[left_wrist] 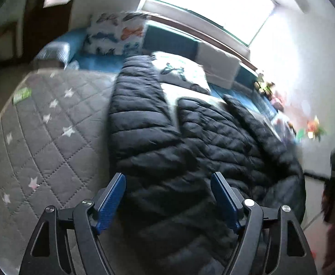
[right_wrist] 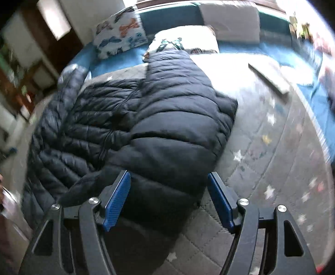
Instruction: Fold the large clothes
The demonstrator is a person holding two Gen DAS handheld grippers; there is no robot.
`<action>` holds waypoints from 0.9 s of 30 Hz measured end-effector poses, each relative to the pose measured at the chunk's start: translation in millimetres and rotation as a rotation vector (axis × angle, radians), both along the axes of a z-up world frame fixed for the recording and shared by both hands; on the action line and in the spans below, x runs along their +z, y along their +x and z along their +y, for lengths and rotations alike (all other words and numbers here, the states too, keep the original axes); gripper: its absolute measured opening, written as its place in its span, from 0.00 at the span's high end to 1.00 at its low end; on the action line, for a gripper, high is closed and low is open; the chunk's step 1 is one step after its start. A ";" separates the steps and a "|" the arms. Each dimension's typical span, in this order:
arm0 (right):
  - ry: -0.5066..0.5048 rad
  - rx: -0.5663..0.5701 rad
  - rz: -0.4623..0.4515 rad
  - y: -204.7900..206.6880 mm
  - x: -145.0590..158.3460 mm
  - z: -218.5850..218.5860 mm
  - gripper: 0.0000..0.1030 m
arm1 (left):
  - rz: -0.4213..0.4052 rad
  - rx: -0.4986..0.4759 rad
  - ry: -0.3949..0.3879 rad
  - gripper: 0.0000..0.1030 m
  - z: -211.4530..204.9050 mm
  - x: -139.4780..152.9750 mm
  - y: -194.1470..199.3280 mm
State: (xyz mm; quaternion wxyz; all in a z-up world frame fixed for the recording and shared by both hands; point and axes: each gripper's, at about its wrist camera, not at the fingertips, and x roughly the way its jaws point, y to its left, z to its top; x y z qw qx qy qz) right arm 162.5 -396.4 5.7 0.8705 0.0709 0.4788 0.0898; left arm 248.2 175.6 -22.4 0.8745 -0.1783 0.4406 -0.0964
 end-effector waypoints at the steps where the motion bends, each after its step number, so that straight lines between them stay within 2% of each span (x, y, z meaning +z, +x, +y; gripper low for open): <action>1: 0.065 -0.017 0.014 1.0 -5.4 -11.1 0.27 | 0.023 0.020 -0.026 0.21 9.9 -9.4 10.6; 3: 0.157 -0.039 0.030 3.1 -11.5 -25.8 0.27 | 0.055 0.051 -0.044 0.21 23.1 -24.7 26.0; 9: 0.317 -0.053 0.010 10.2 -21.7 -48.7 0.26 | 0.087 0.129 -0.165 0.21 57.8 -66.0 52.8; 14: 0.431 -0.063 0.000 28.6 -34.4 -65.1 0.26 | 0.132 0.115 -0.313 0.21 68.8 -95.4 80.8; 16: 0.485 -0.064 0.000 35.8 -38.9 -70.7 0.26 | 0.151 0.108 -0.342 0.21 64.0 -103.3 86.1; 20: 0.555 -0.065 0.033 54.4 -48.2 -77.1 0.26 | 0.148 0.073 -0.341 0.24 57.6 -109.2 99.8; 21: 0.557 -0.064 0.036 59.7 -49.4 -77.1 0.26 | 0.136 0.072 -0.334 0.30 55.3 -107.6 100.8; 23: 0.574 -0.046 0.036 68.7 -49.9 -75.3 0.26 | 0.115 0.059 -0.290 0.53 48.9 -102.6 101.7; 24: 0.590 -0.038 0.037 73.6 -49.4 -72.8 0.26 | 0.106 0.064 -0.244 0.58 44.9 -98.5 100.1; 25: 0.597 -0.030 0.033 76.6 -48.9 -70.4 0.26 | 0.097 0.066 -0.214 0.70 39.8 -93.4 98.0; 26: 0.598 -0.011 0.029 80.9 -46.4 -64.8 0.26 | 0.075 0.075 -0.151 0.81 33.9 -85.7 92.8; 27: 0.579 0.005 0.024 84.3 -42.5 -57.6 0.27 | 0.057 0.082 -0.093 0.84 27.6 -77.9 87.5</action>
